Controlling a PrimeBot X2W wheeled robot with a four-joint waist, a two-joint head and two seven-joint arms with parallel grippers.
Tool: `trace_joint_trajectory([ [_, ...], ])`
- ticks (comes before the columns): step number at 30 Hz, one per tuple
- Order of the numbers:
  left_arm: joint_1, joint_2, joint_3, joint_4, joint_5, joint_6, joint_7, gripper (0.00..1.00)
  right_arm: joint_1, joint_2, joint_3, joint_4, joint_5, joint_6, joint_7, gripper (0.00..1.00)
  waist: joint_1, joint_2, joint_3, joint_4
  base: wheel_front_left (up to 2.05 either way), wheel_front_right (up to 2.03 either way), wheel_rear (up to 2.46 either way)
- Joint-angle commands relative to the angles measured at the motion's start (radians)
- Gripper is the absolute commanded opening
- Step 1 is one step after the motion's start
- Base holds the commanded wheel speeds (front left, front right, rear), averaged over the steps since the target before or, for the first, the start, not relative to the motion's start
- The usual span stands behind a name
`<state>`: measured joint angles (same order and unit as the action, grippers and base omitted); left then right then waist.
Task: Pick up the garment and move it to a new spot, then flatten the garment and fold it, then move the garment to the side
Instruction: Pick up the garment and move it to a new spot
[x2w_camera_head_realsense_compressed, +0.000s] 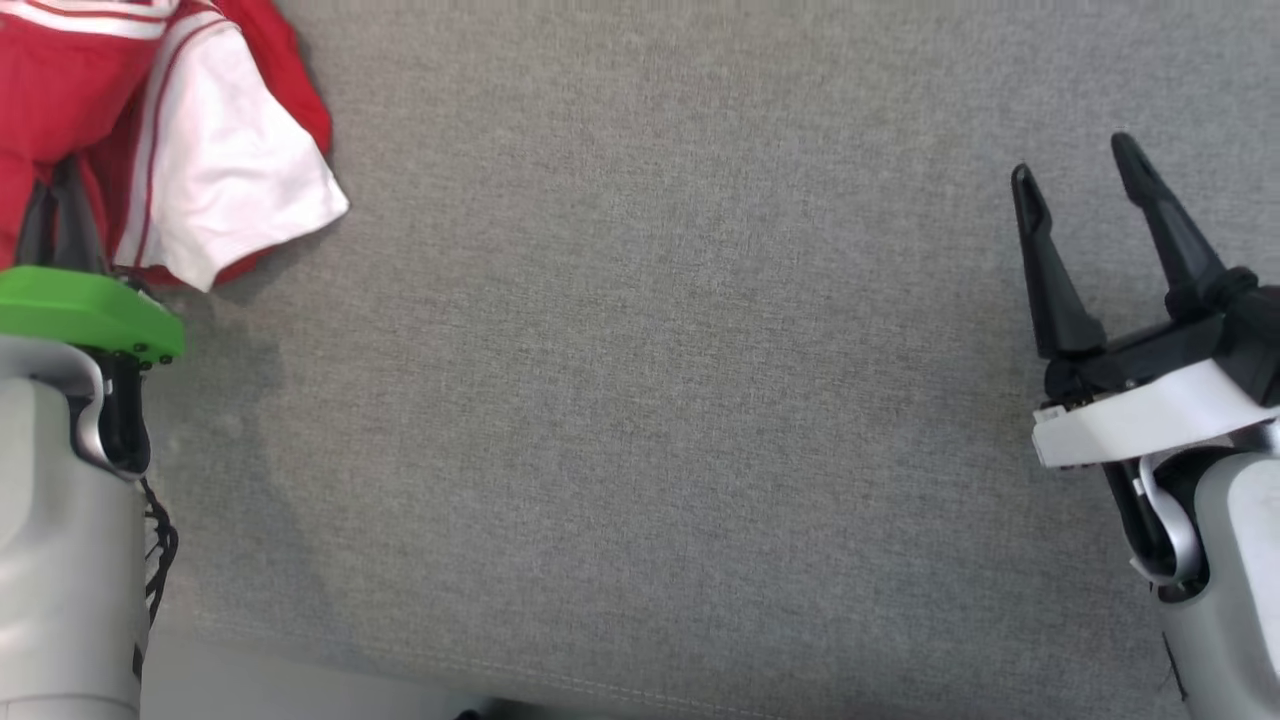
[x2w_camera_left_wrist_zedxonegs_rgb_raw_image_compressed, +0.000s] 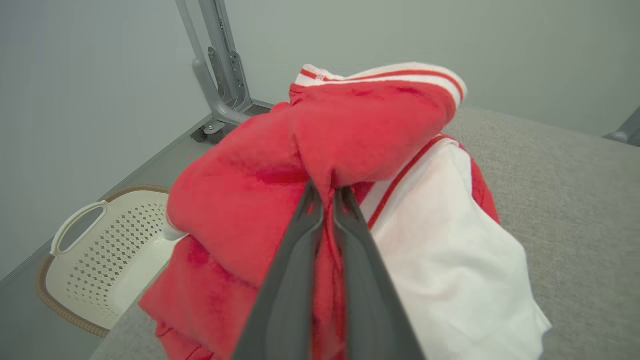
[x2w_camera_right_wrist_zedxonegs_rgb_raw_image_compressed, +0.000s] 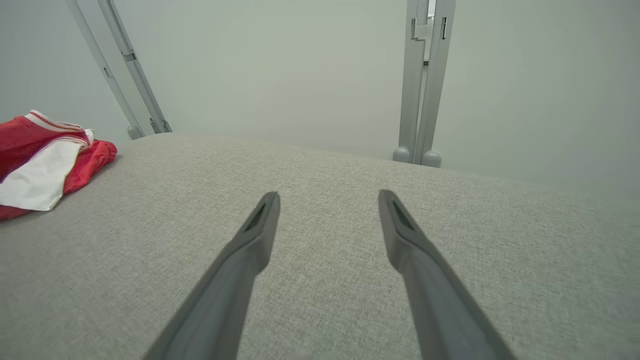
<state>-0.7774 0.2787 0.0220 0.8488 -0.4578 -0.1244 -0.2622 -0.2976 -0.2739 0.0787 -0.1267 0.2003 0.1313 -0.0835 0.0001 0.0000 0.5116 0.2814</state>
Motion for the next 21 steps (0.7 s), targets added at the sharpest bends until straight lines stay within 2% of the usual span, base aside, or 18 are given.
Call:
trace_joint_trajectory([
  [1, 0.037, 0.006, 0.021, -0.047, 0.018, 0.007, -0.003, 0.00, 0.020, 0.006, -0.001, 0.009, 0.008, -0.001, -0.012, 1.00, -0.0001, 0.0000, -0.083, 0.011, 0.00, 0.00, 0.00],
  [11, 0.289, -0.021, 0.091, -0.364, 0.126, 0.027, -0.004, 0.00, 0.119, 0.075, 0.024, 0.082, 0.010, -0.001, -0.051, 1.00, -0.0001, 0.0000, -0.304, -0.033, 0.00, 0.00, 0.00],
  [16, 0.407, -0.033, 0.076, -0.478, 0.148, 0.039, 0.000, 0.00, 0.162, 0.104, 0.045, 0.111, 0.013, -0.001, -0.060, 1.00, -0.0001, 0.0000, -0.389, -0.080, 0.00, 0.00, 0.00],
  [21, 0.499, -0.063, 0.022, -0.587, 0.176, 0.048, 0.043, 0.00, 0.198, 0.123, 0.058, 0.128, 0.010, -0.001, -0.065, 1.00, -0.0001, 0.0000, -0.442, -0.141, 0.00, 0.00, 0.00],
])
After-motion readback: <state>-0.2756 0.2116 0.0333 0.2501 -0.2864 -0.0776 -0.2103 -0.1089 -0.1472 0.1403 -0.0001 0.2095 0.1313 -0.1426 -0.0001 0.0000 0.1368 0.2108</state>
